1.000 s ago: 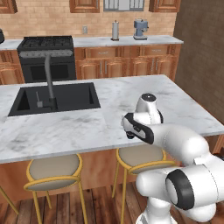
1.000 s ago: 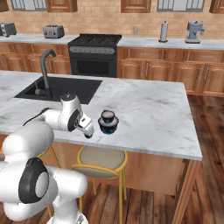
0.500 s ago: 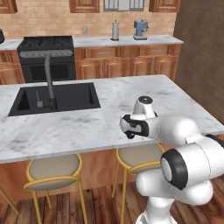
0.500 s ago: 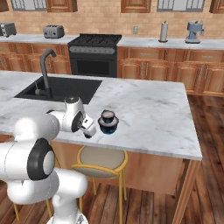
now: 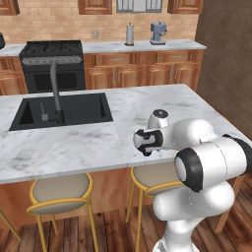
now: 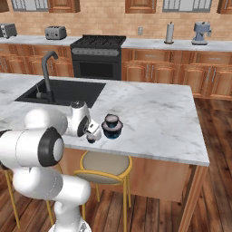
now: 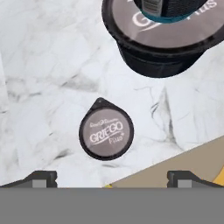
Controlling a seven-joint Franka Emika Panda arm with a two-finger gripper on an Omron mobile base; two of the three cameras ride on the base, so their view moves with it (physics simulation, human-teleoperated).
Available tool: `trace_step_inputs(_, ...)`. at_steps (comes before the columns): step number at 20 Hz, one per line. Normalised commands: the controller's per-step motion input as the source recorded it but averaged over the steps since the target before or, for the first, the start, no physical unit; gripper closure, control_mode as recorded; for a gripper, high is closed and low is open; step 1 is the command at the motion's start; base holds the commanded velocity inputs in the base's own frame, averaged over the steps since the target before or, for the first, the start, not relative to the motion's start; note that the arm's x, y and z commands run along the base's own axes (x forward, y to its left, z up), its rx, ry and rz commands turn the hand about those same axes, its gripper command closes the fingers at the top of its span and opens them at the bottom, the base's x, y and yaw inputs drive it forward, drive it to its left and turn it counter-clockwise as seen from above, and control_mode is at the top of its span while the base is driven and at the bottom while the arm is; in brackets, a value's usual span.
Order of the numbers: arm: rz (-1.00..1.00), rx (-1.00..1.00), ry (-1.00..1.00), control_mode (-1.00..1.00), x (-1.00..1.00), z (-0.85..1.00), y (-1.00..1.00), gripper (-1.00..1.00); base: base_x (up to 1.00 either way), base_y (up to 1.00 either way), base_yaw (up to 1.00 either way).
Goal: Stack the yogurt containers by placing the smaller containers on top of the larger containers.
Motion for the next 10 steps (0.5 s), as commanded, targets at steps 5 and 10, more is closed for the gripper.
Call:
trace_step_inputs(5, 0.00, 0.00, 0.00, -1.00, 0.16, -0.18, 0.00, -1.00, 0.00, 0.00, 0.00)
trace_step_inputs(10, 0.00, 0.00, 0.00, -1.00, 0.13, -0.18, 0.00, -1.00, 0.00, 0.00, 0.00)
